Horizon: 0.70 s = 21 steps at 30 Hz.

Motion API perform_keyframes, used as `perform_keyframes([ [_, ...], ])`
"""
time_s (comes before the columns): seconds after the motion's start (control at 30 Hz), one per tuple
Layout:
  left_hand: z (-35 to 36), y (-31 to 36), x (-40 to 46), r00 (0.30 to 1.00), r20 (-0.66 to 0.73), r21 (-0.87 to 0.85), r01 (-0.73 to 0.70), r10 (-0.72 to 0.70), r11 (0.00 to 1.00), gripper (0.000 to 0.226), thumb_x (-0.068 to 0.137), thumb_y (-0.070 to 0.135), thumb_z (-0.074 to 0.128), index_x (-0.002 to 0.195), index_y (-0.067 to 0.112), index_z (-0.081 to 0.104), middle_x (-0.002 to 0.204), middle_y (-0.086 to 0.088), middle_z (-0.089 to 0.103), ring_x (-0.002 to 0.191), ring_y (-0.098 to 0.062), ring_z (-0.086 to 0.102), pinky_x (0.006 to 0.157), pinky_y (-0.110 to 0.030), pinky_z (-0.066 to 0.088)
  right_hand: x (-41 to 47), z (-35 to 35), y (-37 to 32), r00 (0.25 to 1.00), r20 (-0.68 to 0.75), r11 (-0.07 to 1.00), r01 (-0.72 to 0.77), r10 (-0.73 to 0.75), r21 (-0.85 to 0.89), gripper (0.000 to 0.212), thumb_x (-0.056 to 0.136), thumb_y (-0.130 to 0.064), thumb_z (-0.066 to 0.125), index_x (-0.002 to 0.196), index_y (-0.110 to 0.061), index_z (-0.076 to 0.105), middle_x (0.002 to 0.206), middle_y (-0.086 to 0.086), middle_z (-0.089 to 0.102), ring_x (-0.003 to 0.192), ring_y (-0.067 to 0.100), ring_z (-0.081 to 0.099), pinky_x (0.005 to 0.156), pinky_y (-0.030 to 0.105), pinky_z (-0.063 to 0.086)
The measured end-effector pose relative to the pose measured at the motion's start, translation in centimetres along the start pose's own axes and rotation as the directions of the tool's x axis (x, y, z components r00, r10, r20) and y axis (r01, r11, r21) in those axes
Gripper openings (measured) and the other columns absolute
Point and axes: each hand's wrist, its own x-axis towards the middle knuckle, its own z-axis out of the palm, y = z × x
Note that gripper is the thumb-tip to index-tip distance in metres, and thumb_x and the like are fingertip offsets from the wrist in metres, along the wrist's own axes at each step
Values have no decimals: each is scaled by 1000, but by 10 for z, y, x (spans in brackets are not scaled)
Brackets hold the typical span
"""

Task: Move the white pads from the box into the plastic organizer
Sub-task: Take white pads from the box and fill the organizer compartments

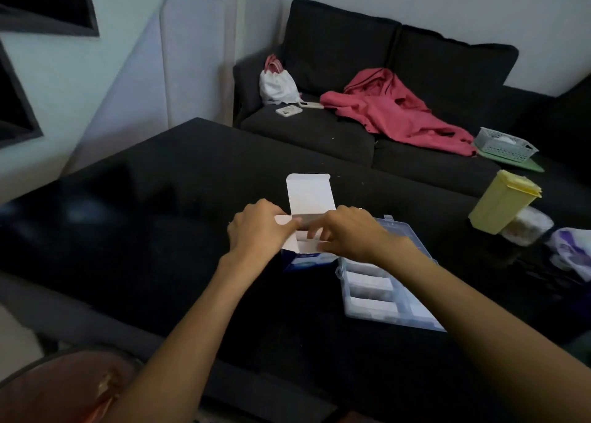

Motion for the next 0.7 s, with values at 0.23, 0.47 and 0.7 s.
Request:
perform_keyframes([
  [0.23, 5, -6, 9, 994, 98, -148, 59, -45, 987, 51, 84, 43, 63, 130, 27, 47, 122, -2, 59, 103, -23, 61, 85, -37, 51, 8, -14, 8, 997, -60, 999, 39, -40, -26, 31, 90, -22, 58, 121, -22, 61, 117, 1, 65, 100, 15, 59, 72, 21, 41],
  [0.47, 14, -9, 15, 995, 54, -338, 97, -84, 936, 69, 81, 24, 70, 139, 25, 33, 130, -5, 54, 107, -24, 61, 86, -45, 53, 5, 6, 22, 961, -264, 974, -26, 87, 226, 29, 92, -18, 55, 121, -17, 61, 121, 3, 61, 107, 16, 56, 86, 25, 47],
  [0.7, 13, 3, 2, 957, -274, 56, -79, 91, 995, 67, 89, 39, 59, 144, 19, 27, 145, -3, 37, 132, -21, 36, 99, -37, 38, -22, 0, 30, 870, -387, 781, 5, 304, 624, 34, 90, -14, 57, 124, -15, 57, 111, -3, 60, 96, 6, 55, 74, 15, 47],
])
